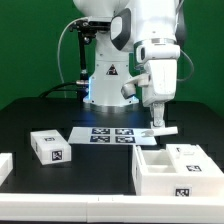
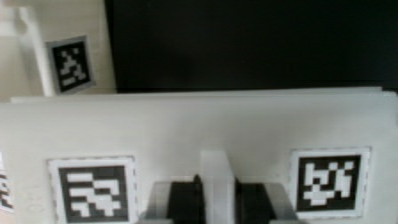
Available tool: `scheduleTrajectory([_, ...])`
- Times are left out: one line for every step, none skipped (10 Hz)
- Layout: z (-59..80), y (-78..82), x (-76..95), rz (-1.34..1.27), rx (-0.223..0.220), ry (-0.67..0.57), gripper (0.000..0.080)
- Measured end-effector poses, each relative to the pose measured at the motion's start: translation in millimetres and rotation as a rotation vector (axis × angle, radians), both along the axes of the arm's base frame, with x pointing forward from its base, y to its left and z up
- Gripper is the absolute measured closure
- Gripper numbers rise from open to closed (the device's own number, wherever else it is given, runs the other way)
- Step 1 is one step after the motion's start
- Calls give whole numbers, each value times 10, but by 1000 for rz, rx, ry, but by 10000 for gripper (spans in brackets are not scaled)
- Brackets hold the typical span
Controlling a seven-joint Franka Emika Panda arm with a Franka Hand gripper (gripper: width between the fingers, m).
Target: Assemble cabinet
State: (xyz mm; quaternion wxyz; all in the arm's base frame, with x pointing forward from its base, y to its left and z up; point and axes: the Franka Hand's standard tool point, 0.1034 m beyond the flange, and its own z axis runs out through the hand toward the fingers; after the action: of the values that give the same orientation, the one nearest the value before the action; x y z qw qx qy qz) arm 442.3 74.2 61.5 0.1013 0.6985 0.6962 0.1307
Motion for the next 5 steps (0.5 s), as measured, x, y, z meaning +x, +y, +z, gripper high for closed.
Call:
scheduleTrajectory([-24,-53,-19,-9,-11,26,735])
scheduleTrajectory([-16,-85,-9,-16,-11,24,735])
scheduleTrajectory([-47,-198,-45,-27,-39,86,735])
scheduleTrajectory([-9,-376,-32,-55,-86,192,735])
scheduleTrajectory([58,-440,38,-79,-108,246,735])
